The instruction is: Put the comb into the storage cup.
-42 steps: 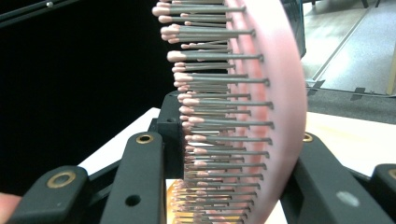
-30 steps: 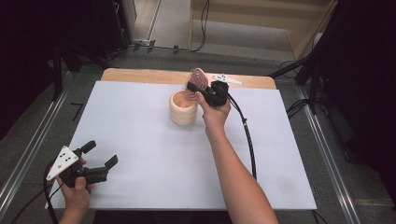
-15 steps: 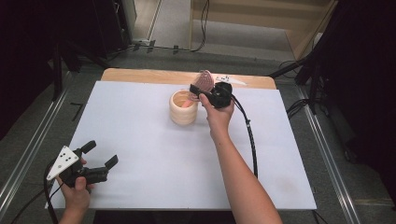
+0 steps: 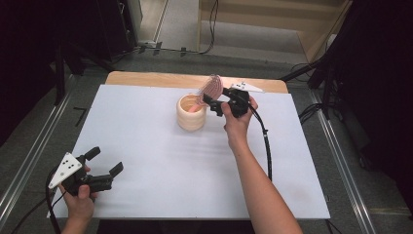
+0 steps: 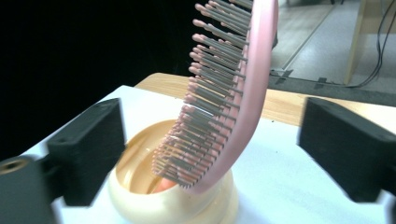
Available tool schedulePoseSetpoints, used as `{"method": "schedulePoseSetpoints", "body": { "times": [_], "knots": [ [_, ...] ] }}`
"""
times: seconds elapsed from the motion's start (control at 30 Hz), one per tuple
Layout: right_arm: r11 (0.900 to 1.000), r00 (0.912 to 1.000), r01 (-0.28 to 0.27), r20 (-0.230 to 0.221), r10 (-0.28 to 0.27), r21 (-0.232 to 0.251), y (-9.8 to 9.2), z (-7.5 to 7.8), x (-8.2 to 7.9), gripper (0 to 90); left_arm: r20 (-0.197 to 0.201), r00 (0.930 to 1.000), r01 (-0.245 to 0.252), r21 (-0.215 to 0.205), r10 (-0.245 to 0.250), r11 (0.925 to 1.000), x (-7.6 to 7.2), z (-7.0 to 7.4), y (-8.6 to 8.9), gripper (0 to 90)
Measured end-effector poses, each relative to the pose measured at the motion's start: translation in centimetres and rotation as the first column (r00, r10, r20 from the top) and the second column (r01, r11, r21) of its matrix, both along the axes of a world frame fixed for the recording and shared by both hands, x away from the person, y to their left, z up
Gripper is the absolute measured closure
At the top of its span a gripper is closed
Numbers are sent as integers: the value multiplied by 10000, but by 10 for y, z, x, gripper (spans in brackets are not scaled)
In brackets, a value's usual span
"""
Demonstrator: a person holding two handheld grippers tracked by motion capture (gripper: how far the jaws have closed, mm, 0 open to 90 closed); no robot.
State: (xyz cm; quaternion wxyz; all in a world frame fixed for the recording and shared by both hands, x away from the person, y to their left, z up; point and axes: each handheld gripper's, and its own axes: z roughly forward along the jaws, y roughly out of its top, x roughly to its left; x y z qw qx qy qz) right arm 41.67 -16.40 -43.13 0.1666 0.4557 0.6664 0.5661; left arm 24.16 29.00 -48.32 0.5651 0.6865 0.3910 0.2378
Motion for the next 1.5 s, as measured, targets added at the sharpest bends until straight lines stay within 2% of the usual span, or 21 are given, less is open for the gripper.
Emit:
{"method": "schedulePoseSetpoints", "body": {
  "times": [0.1,0.27,0.5,0.9,1.23,1.5],
  "knots": [
    [9995,9992,-324,240,323,46,-4,1,-6,0,4,10000,20,-8,-20,10000,0,0,0,0],
    [9984,9982,-303,503,327,-477,-6,3,-17,0,1,10000,-1,62,1,10000,0,0,-1,0],
    [9970,9964,-302,772,357,-706,-12,1,-32,0,3,10000,-16,47,16,10000,-1,0,-1,0],
    [9970,9973,-219,682,270,-746,-29,-8,-53,0,10,10000,-27,22,27,10000,0,0,-1,0],
    [9980,9960,-115,879,170,-626,-43,-15,-74,0,2,10000,-27,39,27,10000,-1,0,-1,0],
    [9971,9947,-20,1021,98,-758,-56,-19,-88,0,0,10000,-2,44,2,10000,-1,0,-1,0]
  ]
}}
